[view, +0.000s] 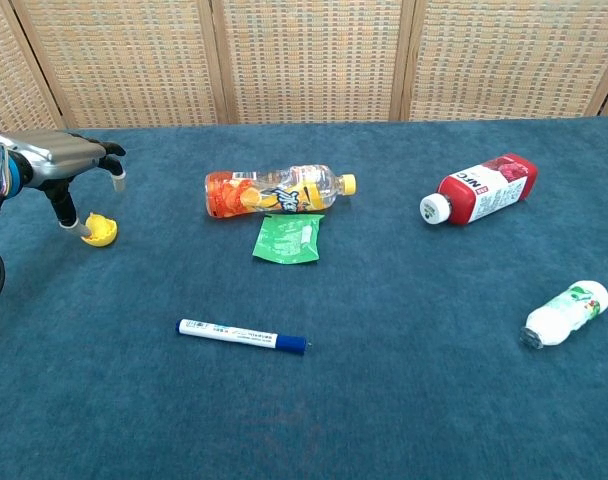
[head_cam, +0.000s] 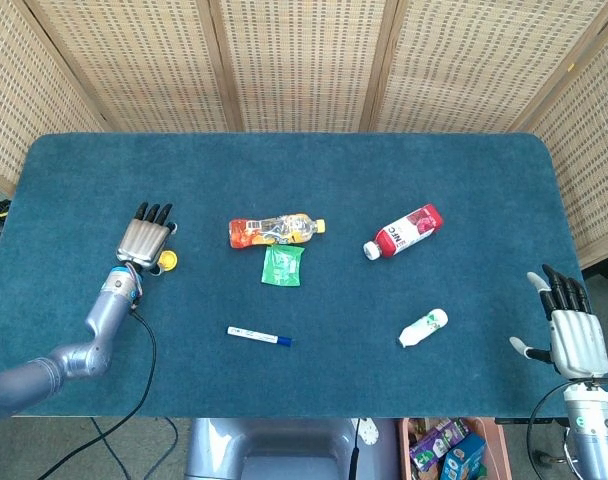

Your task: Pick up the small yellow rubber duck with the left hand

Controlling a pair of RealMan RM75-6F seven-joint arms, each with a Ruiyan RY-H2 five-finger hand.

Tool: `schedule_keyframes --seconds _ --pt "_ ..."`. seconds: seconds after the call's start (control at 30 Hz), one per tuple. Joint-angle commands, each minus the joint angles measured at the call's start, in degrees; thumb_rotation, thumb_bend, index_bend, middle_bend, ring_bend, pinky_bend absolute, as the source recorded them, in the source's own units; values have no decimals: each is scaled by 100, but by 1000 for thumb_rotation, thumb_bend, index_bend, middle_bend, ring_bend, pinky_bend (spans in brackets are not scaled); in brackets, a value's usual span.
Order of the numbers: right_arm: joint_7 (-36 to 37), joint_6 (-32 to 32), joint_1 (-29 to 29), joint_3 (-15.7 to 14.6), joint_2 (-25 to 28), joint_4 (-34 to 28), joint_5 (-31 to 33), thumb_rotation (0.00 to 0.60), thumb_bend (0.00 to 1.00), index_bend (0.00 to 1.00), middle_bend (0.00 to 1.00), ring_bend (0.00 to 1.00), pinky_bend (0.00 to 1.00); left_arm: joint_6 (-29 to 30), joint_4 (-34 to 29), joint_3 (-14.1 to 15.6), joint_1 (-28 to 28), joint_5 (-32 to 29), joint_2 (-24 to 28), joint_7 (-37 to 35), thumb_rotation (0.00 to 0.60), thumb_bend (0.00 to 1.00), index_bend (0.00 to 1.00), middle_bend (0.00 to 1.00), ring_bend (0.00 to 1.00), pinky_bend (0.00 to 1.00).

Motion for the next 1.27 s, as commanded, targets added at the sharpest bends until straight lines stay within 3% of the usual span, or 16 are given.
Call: schedule_keyframes --seconds 0.03,0.27,0.43,0.6,0.83,1.0,1.27 --pt "7 3 0 2 -5 9 0 600 30 8 0 0 0 -17 21 10 0 15 -14 -38 600 164 259 0 0 0" --pt "46 -3 -3 -12 -9 24 -21 600 30 8 0 0 0 423 -477 -122 216 461 308 -671 600 162 224 0 0 0" --pt "47 1 -4 -38 -1 12 -67 600 30 8 0 0 0 1421 -1487 -166 787 1059 900 -1358 600 158 173 0 0 0" --pt "-8 39 -10 -85 34 -83 -168 600 30 8 0 0 0 2510 -2321 193 1565 1701 1377 -1632 600 157 135 0 0 0" --pt "-196 116 -14 -156 62 -224 -329 600 30 8 0 0 0 3523 -2639 751 2529 2276 1665 -1897 600 155 22 0 0 0" --pt "-360 246 -18 -192 38 -312 -497 600 30 8 0 0 0 4230 -2694 1173 3197 2691 1640 -1749 600 155 0 0 0 0" --pt "-366 270 -2 -254 50 -411 -649 600 30 8 0 0 0 4641 -2679 1270 3651 3094 1514 -1714 600 155 0 0 0 0"
